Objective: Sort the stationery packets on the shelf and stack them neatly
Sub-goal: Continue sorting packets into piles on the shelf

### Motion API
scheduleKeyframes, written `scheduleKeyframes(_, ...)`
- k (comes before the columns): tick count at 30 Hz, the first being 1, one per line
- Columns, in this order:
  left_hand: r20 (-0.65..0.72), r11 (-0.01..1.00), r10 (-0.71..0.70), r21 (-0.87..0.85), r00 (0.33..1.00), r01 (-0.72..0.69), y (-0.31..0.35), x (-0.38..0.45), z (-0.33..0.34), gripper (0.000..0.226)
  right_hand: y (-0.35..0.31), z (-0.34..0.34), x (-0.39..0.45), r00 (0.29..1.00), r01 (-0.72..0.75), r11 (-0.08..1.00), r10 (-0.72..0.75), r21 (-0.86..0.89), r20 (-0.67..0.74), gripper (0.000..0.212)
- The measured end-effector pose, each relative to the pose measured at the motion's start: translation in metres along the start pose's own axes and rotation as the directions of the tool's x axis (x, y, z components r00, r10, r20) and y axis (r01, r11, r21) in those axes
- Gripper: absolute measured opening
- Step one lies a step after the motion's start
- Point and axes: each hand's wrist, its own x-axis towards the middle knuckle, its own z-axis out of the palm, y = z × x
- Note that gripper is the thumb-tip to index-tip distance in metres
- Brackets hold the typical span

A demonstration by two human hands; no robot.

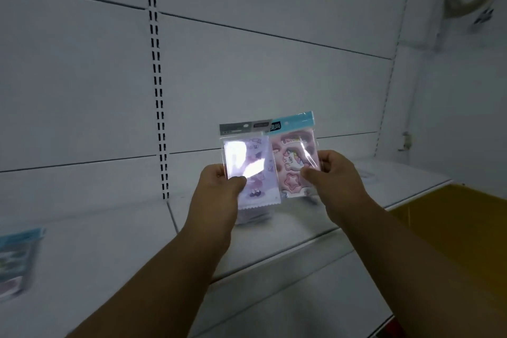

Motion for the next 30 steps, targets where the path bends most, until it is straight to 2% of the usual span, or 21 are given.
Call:
scheduleKeyframes(3, -0.035, 0.999, -0.008, 0.042, 0.999, 0.01, -0.01, 0.027, 0.005, 0.013, 0.016, 0.003, 0.031, 0.999, -0.019, 0.998, 0.017, 0.056, 0.029, 0.016)
scheduleKeyframes(7, -0.153, 0.989, -0.088, 0.107, 0.984, 0.105, -0.021, 0.051, 0.01, 0.015, 0.029, 0.002, 0.069, 0.998, -0.004, 0.991, -0.006, 0.137, 0.07, 0.017)
scheduleKeyframes(10, -0.166, 0.972, -0.127, 0.173, 0.978, 0.156, -0.029, 0.059, 0.018, 0.012, 0.038, -0.002, 0.096, 0.994, -0.007, 0.973, -0.018, 0.231, 0.108, 0.018)
scheduleKeyframes(13, -0.201, 0.93, -0.109, 0.324, 0.974, 0.171, -0.036, 0.063, 0.027, 0.013, 0.045, -0.004, 0.12, 0.957, -0.152, 0.914, 0.042, 0.377, 0.285, 0.018)
scheduleKeyframes(17, -0.307, 0.834, -0.071, 0.504, 0.949, 0.226, -0.043, 0.063, 0.041, 0.016, 0.049, -0.008, 0.14, 0.882, -0.283, 0.87, 0.07, 0.403, 0.466, 0.014)
scheduleKeyframes(21, -0.386, 0.629, -0.045, 0.705, 0.921, 0.326, -0.046, 0.062, 0.044, 0.02, 0.056, -0.013, 0.147, 0.836, -0.306, 0.846, 0.019, 0.436, 0.549, 0.011)
scheduleKeyframes(27, -0.416, 0.302, -0.084, 0.856, 0.906, 0.421, -0.041, 0.065, 0.044, 0.041, 0.068, -0.021, 0.146, 0.803, -0.314, 0.856, 0.008, 0.411, 0.596, 0.009)
scheduleKeyframes(30, -0.384, 0.265, 0.003, 0.891, 0.923, 0.37, -0.035, 0.069, 0.051, 0.034, 0.072, -0.026, 0.151, 0.806, -0.296, 0.874, 0.012, 0.386, 0.592, 0.012)
